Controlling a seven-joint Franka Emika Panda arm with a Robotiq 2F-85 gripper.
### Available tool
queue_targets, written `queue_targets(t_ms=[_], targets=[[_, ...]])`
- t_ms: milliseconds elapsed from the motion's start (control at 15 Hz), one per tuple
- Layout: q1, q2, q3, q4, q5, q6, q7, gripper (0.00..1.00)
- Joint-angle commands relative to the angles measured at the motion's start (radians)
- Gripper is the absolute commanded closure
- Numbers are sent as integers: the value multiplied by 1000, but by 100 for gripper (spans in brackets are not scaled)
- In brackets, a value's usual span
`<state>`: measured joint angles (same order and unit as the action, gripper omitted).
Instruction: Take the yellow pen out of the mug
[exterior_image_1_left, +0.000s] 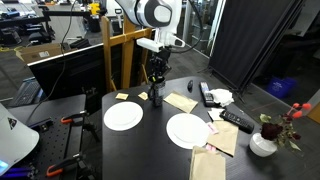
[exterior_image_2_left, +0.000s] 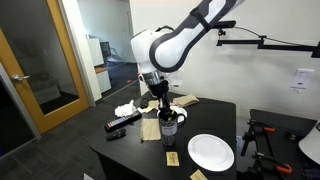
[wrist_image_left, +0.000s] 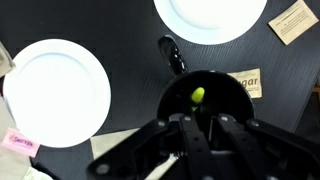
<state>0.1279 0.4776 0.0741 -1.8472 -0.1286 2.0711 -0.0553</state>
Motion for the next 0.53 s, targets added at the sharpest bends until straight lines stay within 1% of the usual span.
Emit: queue_targets(t_ms=[0, 467], targets=[[21, -59, -6, 23, -43, -89, 24, 96], [24, -167, 14, 45, -42, -197, -1, 96]])
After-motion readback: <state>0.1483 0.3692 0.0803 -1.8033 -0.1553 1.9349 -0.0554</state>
